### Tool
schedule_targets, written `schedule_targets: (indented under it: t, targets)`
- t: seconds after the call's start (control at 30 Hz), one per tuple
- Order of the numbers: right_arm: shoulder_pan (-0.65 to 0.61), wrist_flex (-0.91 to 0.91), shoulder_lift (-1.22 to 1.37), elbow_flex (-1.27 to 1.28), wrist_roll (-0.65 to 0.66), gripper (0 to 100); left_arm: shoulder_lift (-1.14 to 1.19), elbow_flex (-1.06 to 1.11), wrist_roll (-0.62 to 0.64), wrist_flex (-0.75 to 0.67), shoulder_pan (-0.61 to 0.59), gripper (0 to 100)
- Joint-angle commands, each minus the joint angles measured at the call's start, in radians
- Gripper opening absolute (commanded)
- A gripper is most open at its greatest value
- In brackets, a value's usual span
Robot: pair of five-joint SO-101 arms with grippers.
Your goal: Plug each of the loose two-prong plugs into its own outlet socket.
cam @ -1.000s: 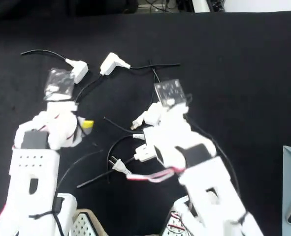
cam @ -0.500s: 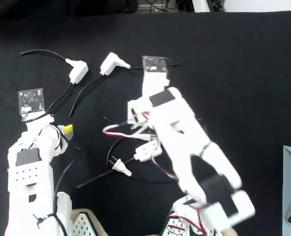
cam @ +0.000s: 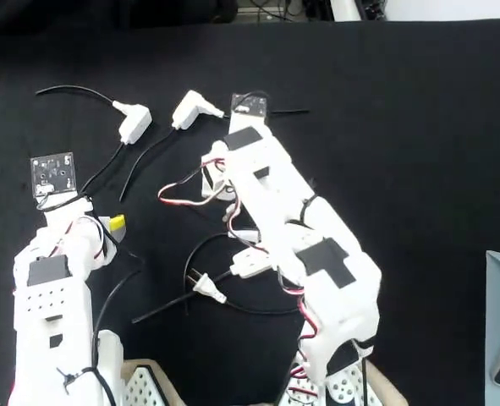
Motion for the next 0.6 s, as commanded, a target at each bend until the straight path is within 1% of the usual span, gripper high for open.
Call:
schedule_targets:
  t: [0.0,0.07,0.3,0.57]
  targets:
    - [0.025,0.002,0.018,-0.058,-0.038,11.6,-0.018,-0.004,0.005,-0.011,-0.007,28]
    - [0.035,0.005,0.018,-0.053,-0.04,11.7,-0.018,-0.004,0.005,-0.011,-0.007,28]
    - [0.031,0.155,0.018,-0.14,-0.041,11.7,-0.018,-0.004,0.005,-0.011,-0.007,28]
    - [0.037,0.114,0.061,-0.137,-0.043,11.7,-0.018,0.005,0.005,-0.012,-0.007,28]
